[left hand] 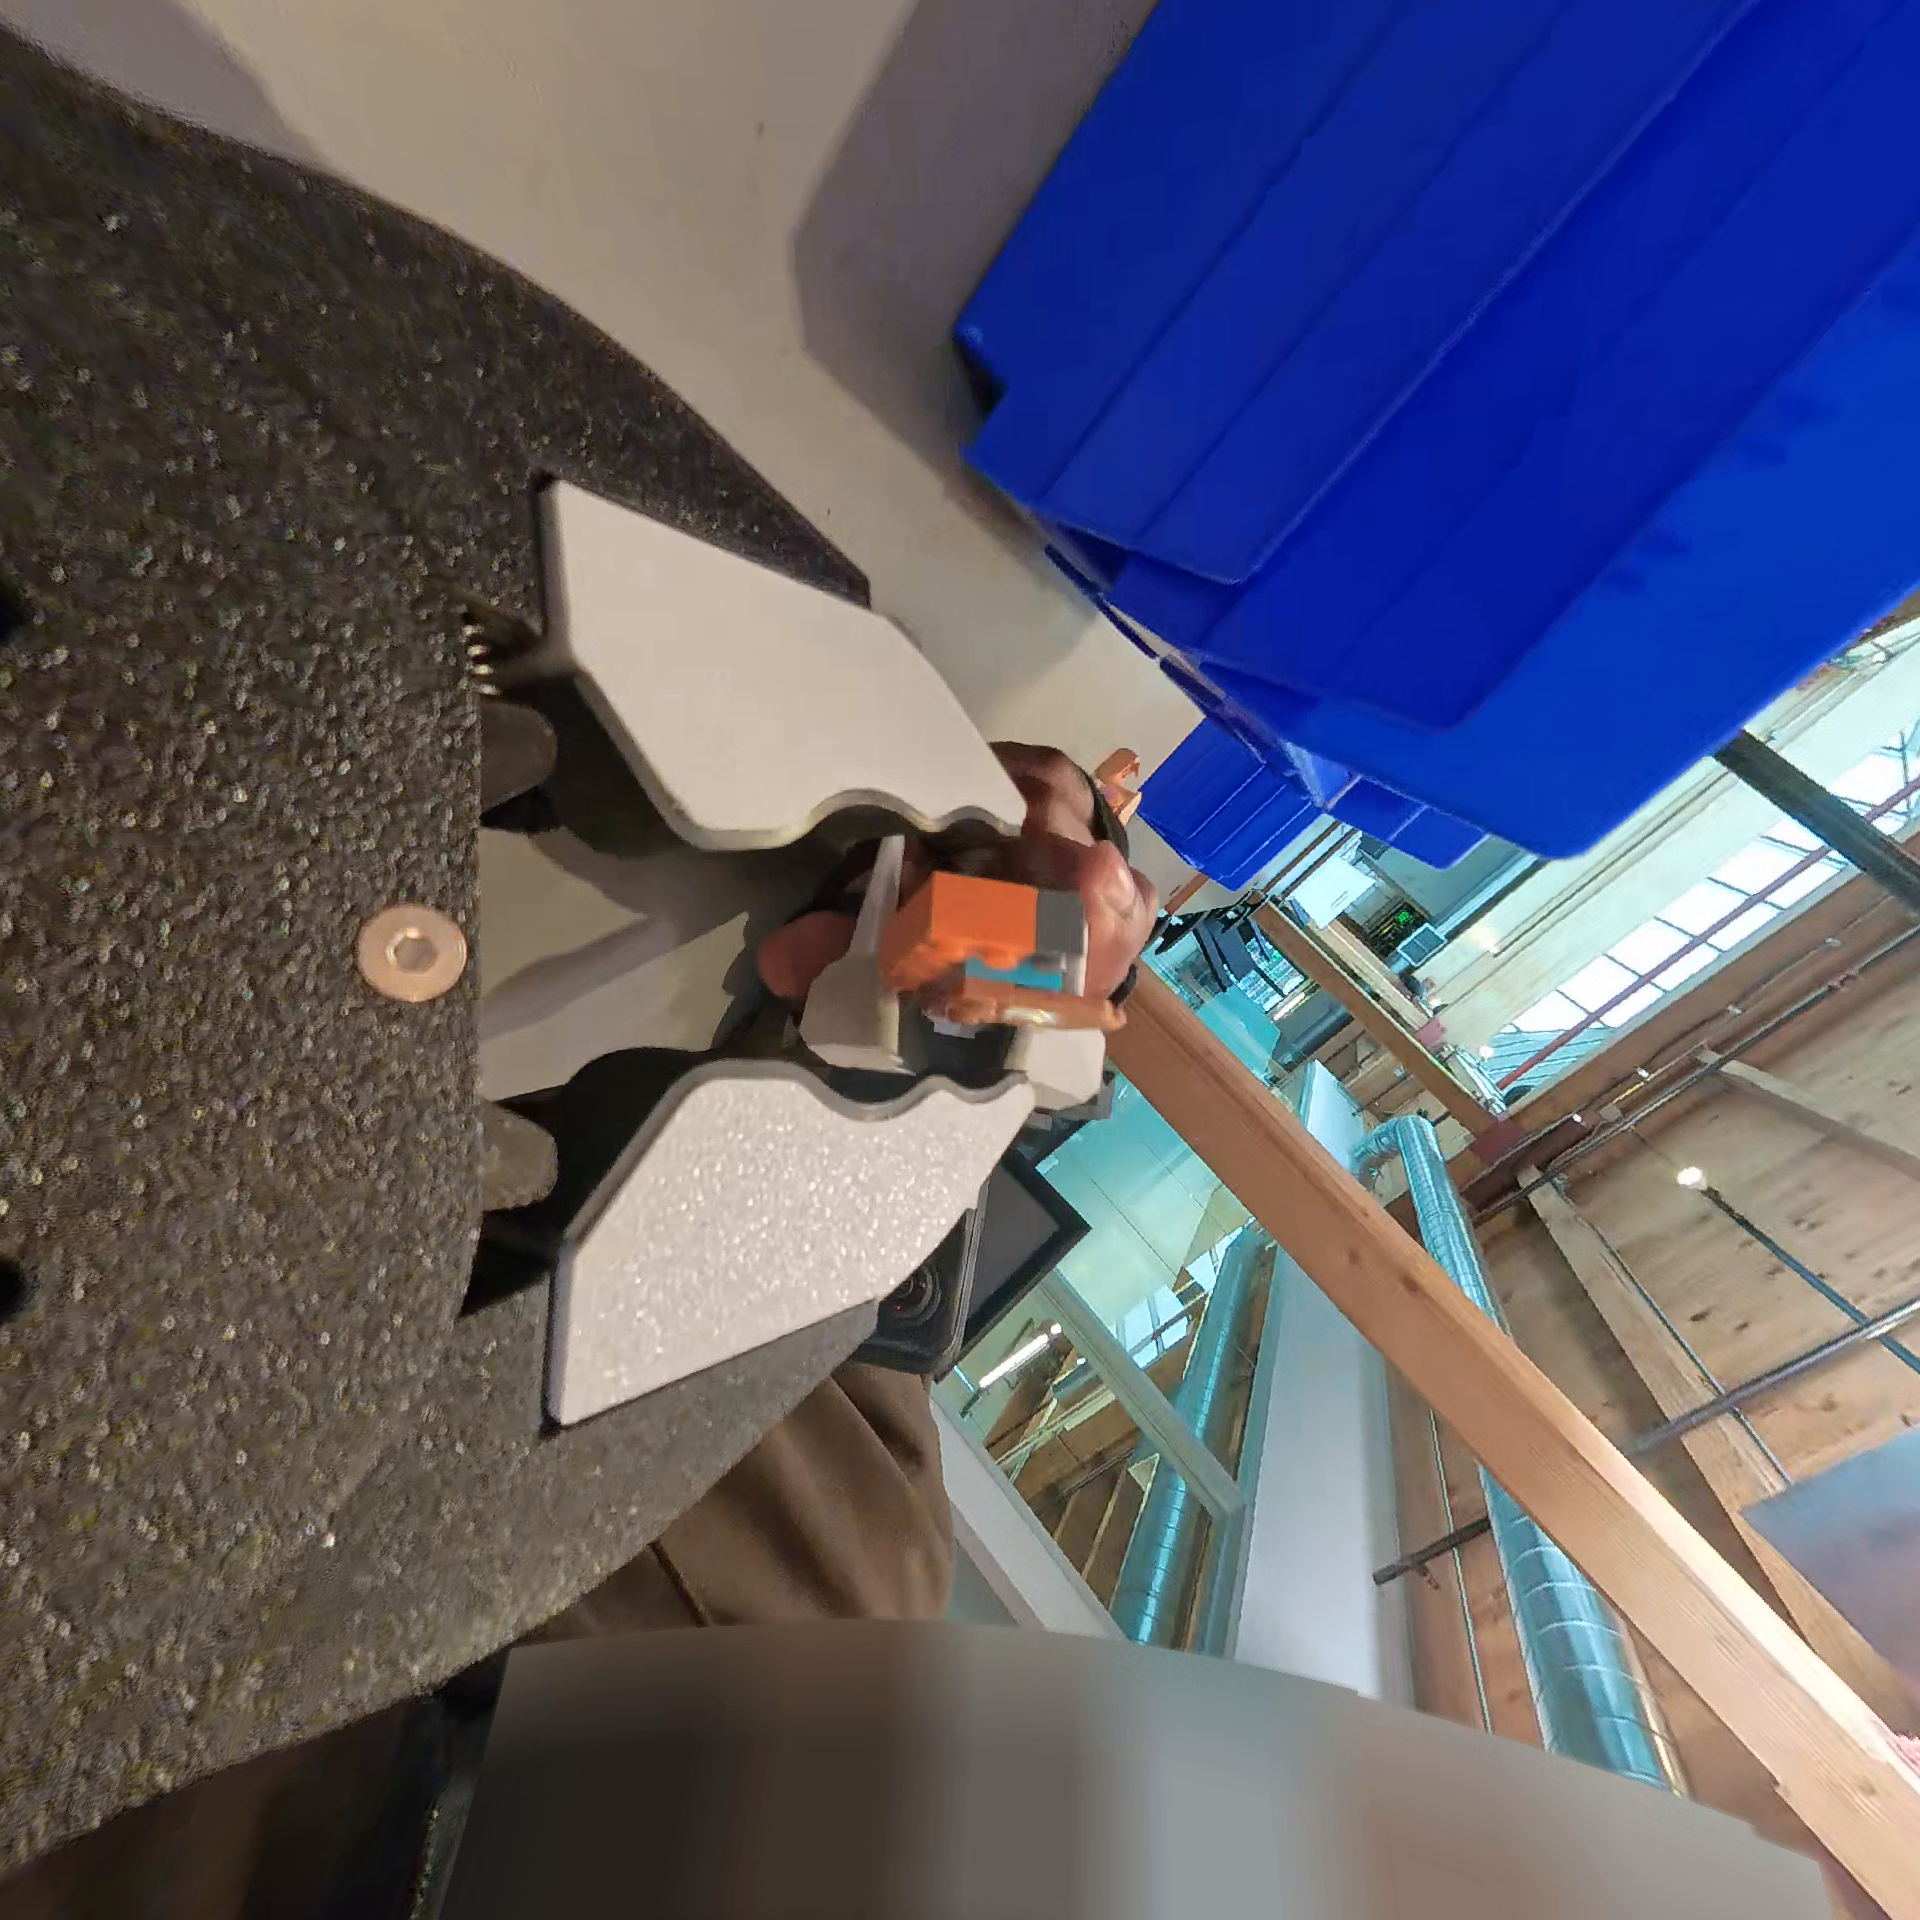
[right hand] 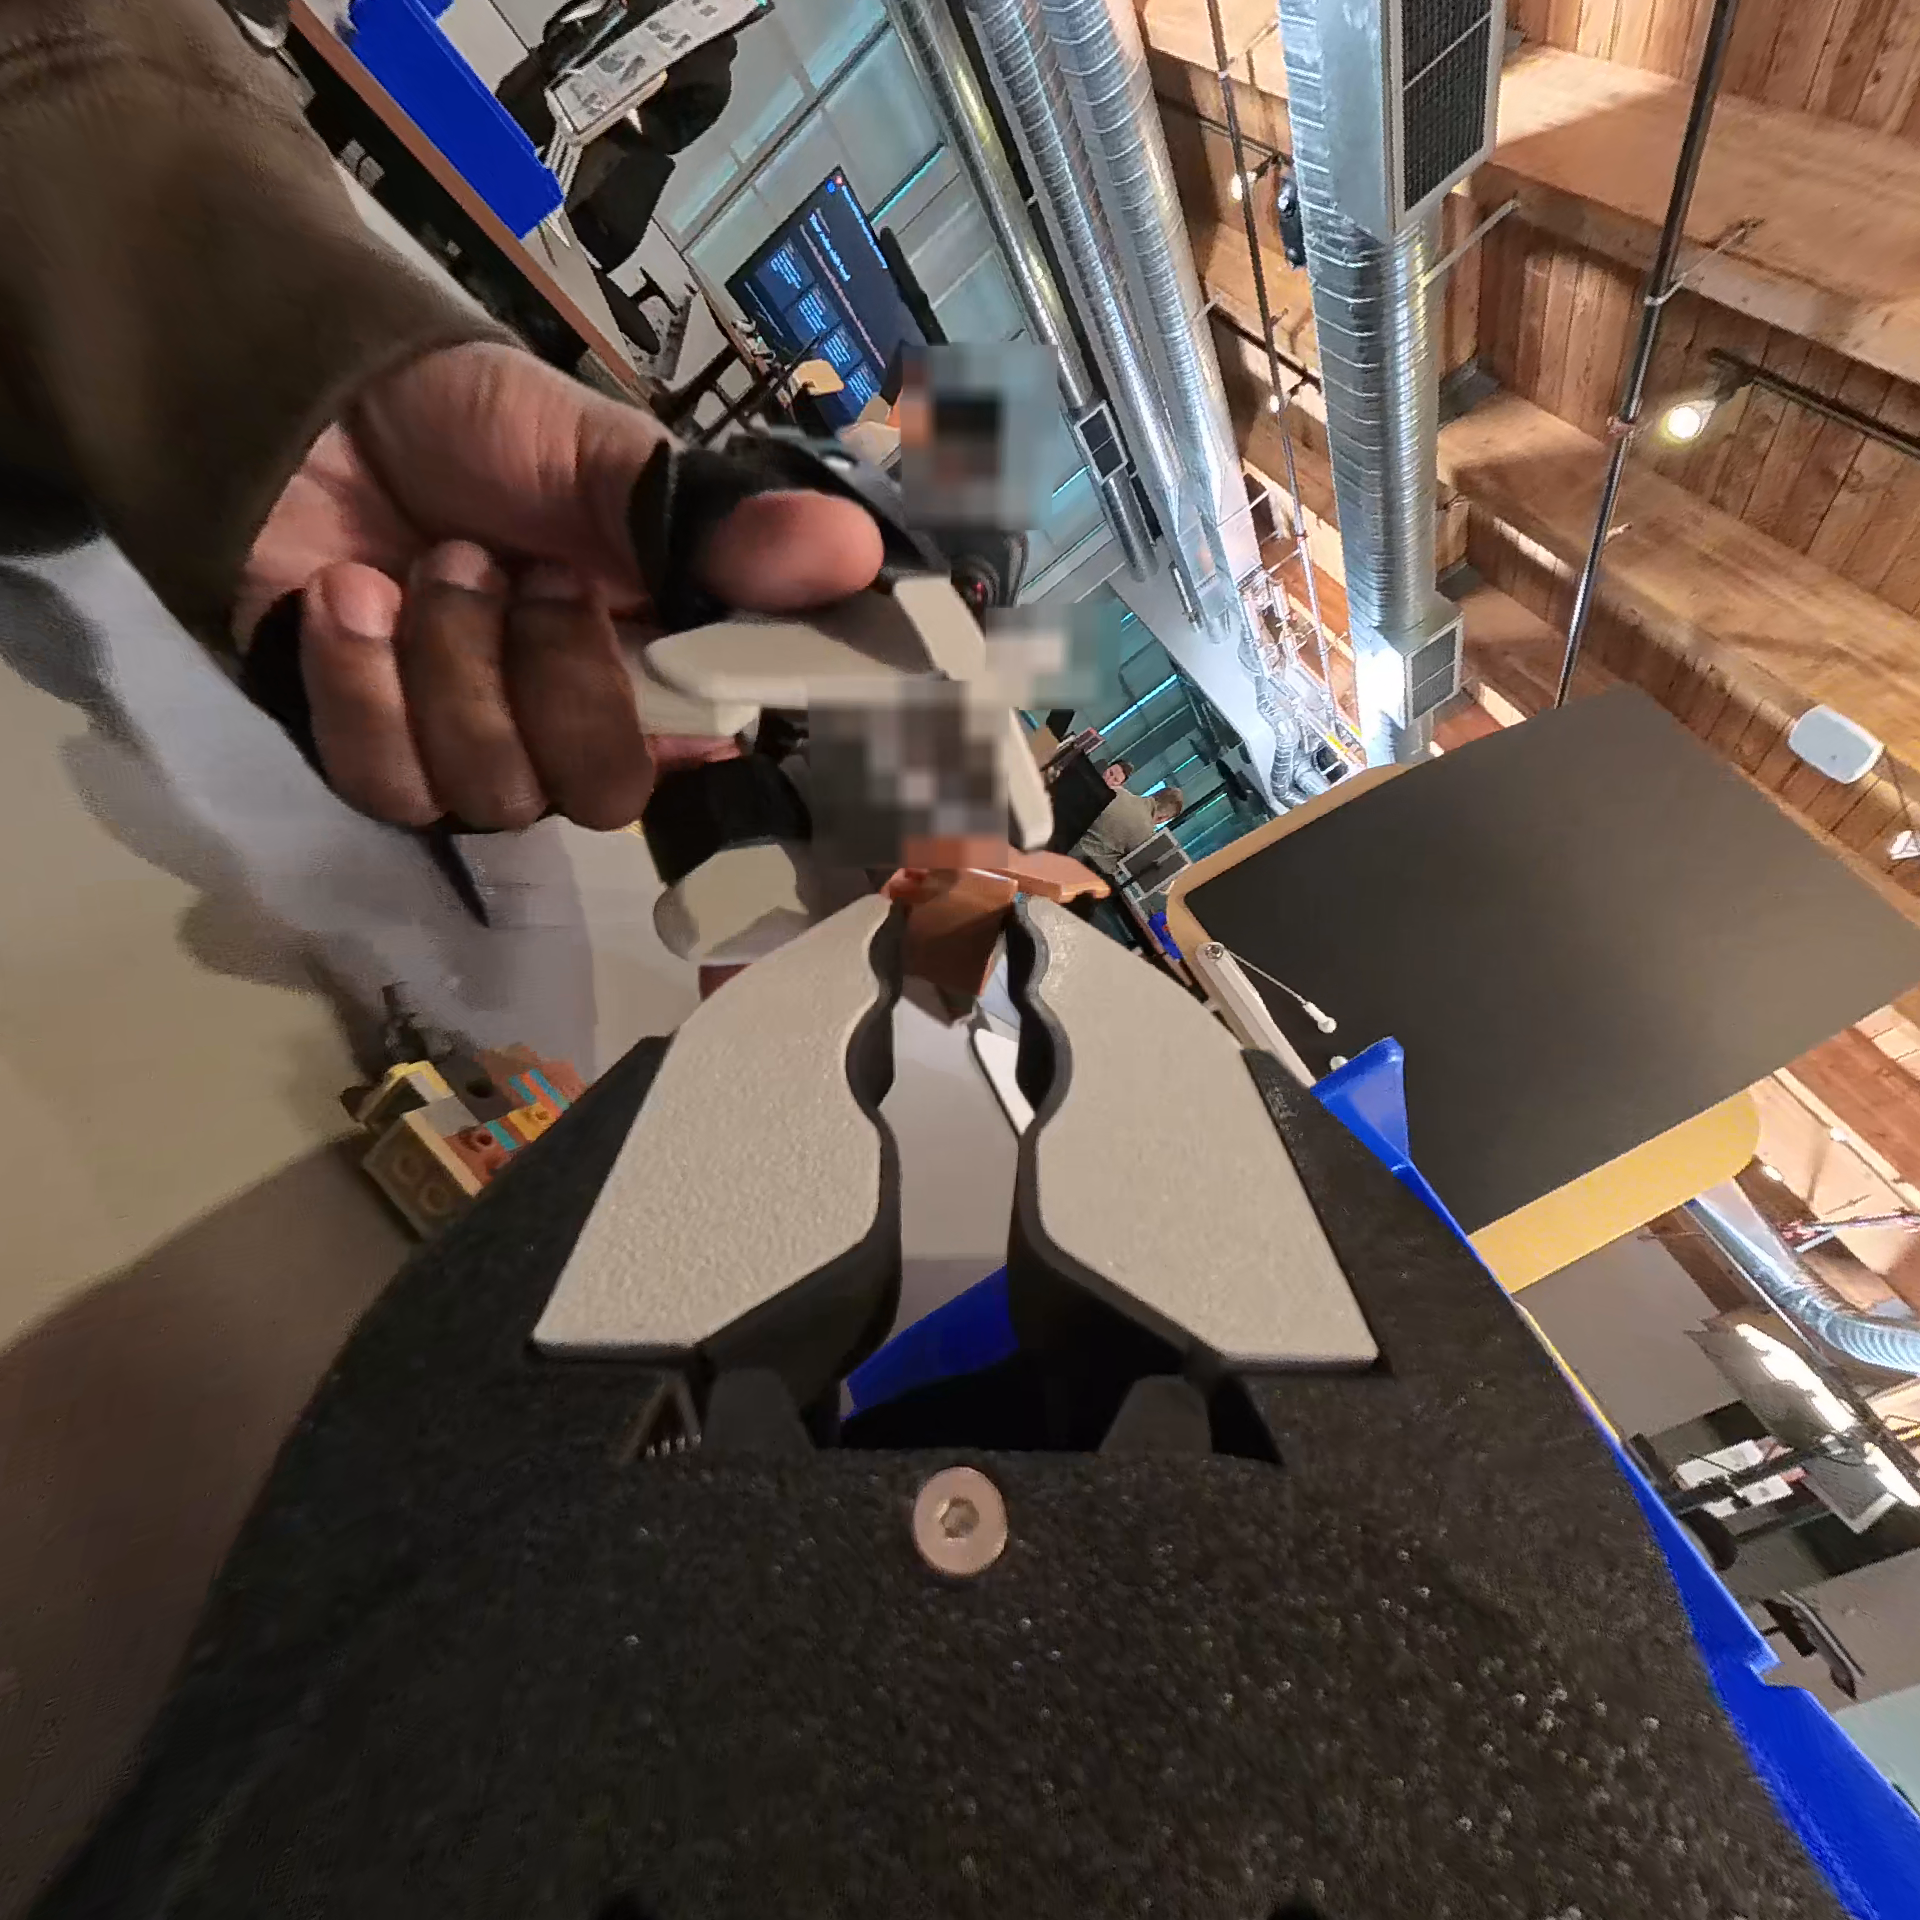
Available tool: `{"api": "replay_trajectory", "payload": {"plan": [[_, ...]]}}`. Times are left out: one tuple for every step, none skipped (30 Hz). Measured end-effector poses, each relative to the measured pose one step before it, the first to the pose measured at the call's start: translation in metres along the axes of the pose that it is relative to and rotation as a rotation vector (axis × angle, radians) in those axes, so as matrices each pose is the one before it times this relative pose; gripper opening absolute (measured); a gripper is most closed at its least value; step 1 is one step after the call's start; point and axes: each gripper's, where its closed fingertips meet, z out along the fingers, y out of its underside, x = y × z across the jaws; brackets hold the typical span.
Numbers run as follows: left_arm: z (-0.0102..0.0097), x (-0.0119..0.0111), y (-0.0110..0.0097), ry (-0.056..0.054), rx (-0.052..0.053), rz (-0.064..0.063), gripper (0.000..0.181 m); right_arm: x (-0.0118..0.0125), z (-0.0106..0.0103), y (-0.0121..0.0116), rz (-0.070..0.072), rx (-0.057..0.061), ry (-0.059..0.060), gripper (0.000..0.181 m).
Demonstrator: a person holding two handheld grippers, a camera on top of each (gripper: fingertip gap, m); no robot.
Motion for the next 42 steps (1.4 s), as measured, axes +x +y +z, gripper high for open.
{"api": "replay_trajectory", "payload": {"plan": [[0.00006,-0.00081,-0.00071,0.0053,0.0143,-0.0153,0.035,0.00011,-0.00019,-0.00085,-0.0049,0.0029,0.0025,0.019],[-0.00083,-0.00001,-0.00260,0.0122,0.0272,-0.0160,0.029,-0.00009,-0.00012,-0.00054,-0.0070,0.0009,0.0026,0.019],[-0.00084,0.00074,-0.00216,0.0176,0.0226,-0.0201,0.026,0.00047,0.00022,0.00066,-0.0103,-0.0053,0.0073,0.018],[-0.00049,0.00050,-0.00123,0.0159,0.0153,-0.0183,0.024,0.00033,0.00023,0.00081,-0.0096,-0.0043,0.0059,0.018],[-0.00006,0.00035,-0.00066,0.0144,0.0129,-0.0129,0.023,0.00026,0.00013,0.00040,-0.0057,-0.0017,0.0039,0.018],[0.00013,0.00041,-0.00039,0.0119,0.0120,-0.0101,0.022,0.00031,-0.00007,0.00024,-0.0028,-0.0005,0.0028,0.018],[0.00023,0.00082,-0.00038,0.0123,0.0124,-0.0075,0.021,0.00042,-0.00005,0.00013,-0.0015,-0.0006,0.0030,0.018],[0.00027,0.00019,-0.00056,0.0067,0.0130,-0.0025,0.020,0.00044,0.00006,0.00010,-0.0003,0.0002,0.0036,0.018],[-0.00010,-0.00018,-0.00043,0.0004,0.0105,0.0087,0.020,0.00032,0.00009,-0.00005,0.0025,0.0001,0.0023,0.018],[-0.00016,0.00018,-0.00023,-0.0016,0.0057,0.0238,0.020,0.00011,0.00015,0.00004,0.0079,-0.0013,0.0005,0.018],[-0.00032,0.00000,-0.00031,-0.0098,0.0015,0.0388,0.020,-0.00002,0.00020,0.00001,0.0211,-0.0006,-0.0033,0.018],[-0.00075,-0.00011,-0.00069,-0.0155,0.0010,0.0523,0.020,-0.00046,0.00037,-0.00006,0.0402,0.0021,-0.0112,0.018],[-0.00116,-0.00019,-0.00165,-0.0183,0.0031,0.0623,0.020,-0.00070,0.00028,-0.00064,0.0657,0.0066,-0.0206,0.020],[-0.00164,-0.00023,-0.00285,-0.0216,0.0093,0.0726,0.020,-0.00123,0.00015,-0.00228,0.0958,0.0153,-0.0331,0.023],[-0.00206,0.00140,-0.00373,-0.0116,0.0130,0.0792,0.020,-0.00118,0.00010,-0.00344,0.1167,0.0213,-0.0401,0.027],[-0.00215,0.00261,-0.00438,-0.0014,0.0153,0.0750,0.020,-0.00068,0.00015,-0.00388,0.1215,0.0230,-0.0366,0.031],[-0.00188,0.00355,-0.00417,0.0059,0.0136,0.0748,0.020,-0.00085,0.00005,-0.00406,0.1187,0.0241,-0.0363,0.032],[-0.00149,0.00492,-0.00340,0.0158,0.0101,0.0739,0.020,-0.00188,0.00020,-0.00329,0.1188,0.0211,-0.0423,0.032],[-0.00102,0.00553,-0.00247,0.0209,0.0068,0.0707,0.020,-0.00246,0.00071,-0.00240,0.1210,0.0169,-0.0461,0.032],[-0.00047,0.00553,-0.00139,0.0206,0.0031,0.0689,0.020,-0.00298,0.00072,-0.00196,0.1217,0.0174,-0.0500,0.032],[-0.00017,0.00560,-0.00034,0.0220,-0.0022,0.0641,0.020,-0.00336,0.00070,-0.00137,0.1208,0.0173,-0.0535,0.032],[0.00006,0.00545,-0.00012,0.0224,-0.0017,0.0546,0.020,-0.00284,0.00060,-0.00073,0.1136,0.0154,-0.0503,0.033],[-0.00003,0.00483,-0.00087,0.0188,0.0053,0.0457,0.020,-0.00229,0.00018,-0.00065,0.1014,0.0184,-0.0448,0.033],[0.00000,0.00445,-0.00055,0.0211,0.0031,0.0311,0.020,-0.00196,-0.00003,-0.00044,0.0932,0.0182,-0.0426,0.032],[0.00001,0.00401,-0.00079,0.0216,0.0048,0.0169,0.020,-0.00185,-0.00030,-0.00037,0.0839,0.0162,-0.0418,0.031],[0.00013,0.00310,-0.00037,0.0182,0.0027,0.0081,0.020,0.00000,-0.00058,-0.00074,0.0672,0.0169,-0.0242,0.031],[0.00042,0.00190,-0.00026,0.0103,0.0033,0.0046,0.020,0.00084,-0.00061,-0.00099,0.0411,0.0158,-0.0103,0.030],[0.00060,0.00052,0.00021,0.0019,0.0015,-0.0028,0.020,0.00151,-0.00067,-0.00047,0.0002,0.0095,0.0057,0.029],[0.00044,-0.00178,0.00015,-0.0098,0.0031,-0.0143,0.020,0.00267,-0.00065,0.00045,-0.0542,-0.0009,0.0319,0.027],[0.00021,-0.00164,-0.00033,-0.0060,0.0067,-0.0231,0.020,0.00395,-0.00095,-0.00034,-0.0983,-0.0011,0.0597,0.027],[0.00008,-0.00196,-0.00054,-0.0075,0.0080,-0.0244,0.020,0.00368,-0.00169,-0.00256,-0.1129,0.0088,0.0686,0.027],[-0.00003,-0.00238,-0.00064,-0.0131,0.0101,-0.0191,0.020,0.00149,-0.00176,-0.00355,-0.1063,0.0104,0.0521,0.027],[-0.00013,-0.00166,-0.00054,-0.0089,0.0118,-0.0166,0.020,0.00053,-0.00132,-0.00373,-0.0841,0.0084,0.0384,0.028],[0.00029,-0.00024,0.00013,-0.0003,0.0086,-0.0174,0.020,0.00025,-0.00053,-0.00282,-0.0522,0.0049,0.0279,0.028],[0.00082,-0.00027,0.00130,-0.0022,0.0032,-0.0131,0.020,-0.00024,0.00072,-0.00003,-0.0260,-0.0079,0.0156,0.028],[0.00112,0.00015,0.00246,-0.0013,-0.0040,-0.0082,0.020,0.00020,0.00152,0.00209,-0.0083,-0.0165,0.0132,0.032],[0.00154,0.00098,0.00303,0.0022,-0.0065,-0.0042,0.020,0.00012,0.00174,0.00344,-0.0002,-0.0179,0.0093,0.035],[0.00145,0.00072,0.00245,-0.0014,-0.0042,0.0001,0.020,-0.00144,0.00176,0.00384,0.0010,-0.0184,-0.0043,0.035],[0.00127,0.00042,0.00151,-0.0036,-0.0002,0.0014,0.020,-0.00094,0.00133,0.00338,-0.0027,-0.0152,0.0003,0.035],[0.00111,-0.00041,0.00150,-0.0090,-0.0027,0.0011,0.020,-0.00006,0.00059,0.00188,-0.0101,-0.0081,0.0083,0.032],[0.00046,-0.00194,0.00088,-0.0170,-0.0024,0.0034,0.020,-0.00055,-0.00027,-0.00001,-0.0191,-0.0004,0.0062,0.026],[0.00006,-0.00112,0.00025,-0.0083,-0.0033,0.0039,0.020,-0.00009,-0.00039,-0.00054,-0.0279,-0.0005,0.0138,0.022]]}}
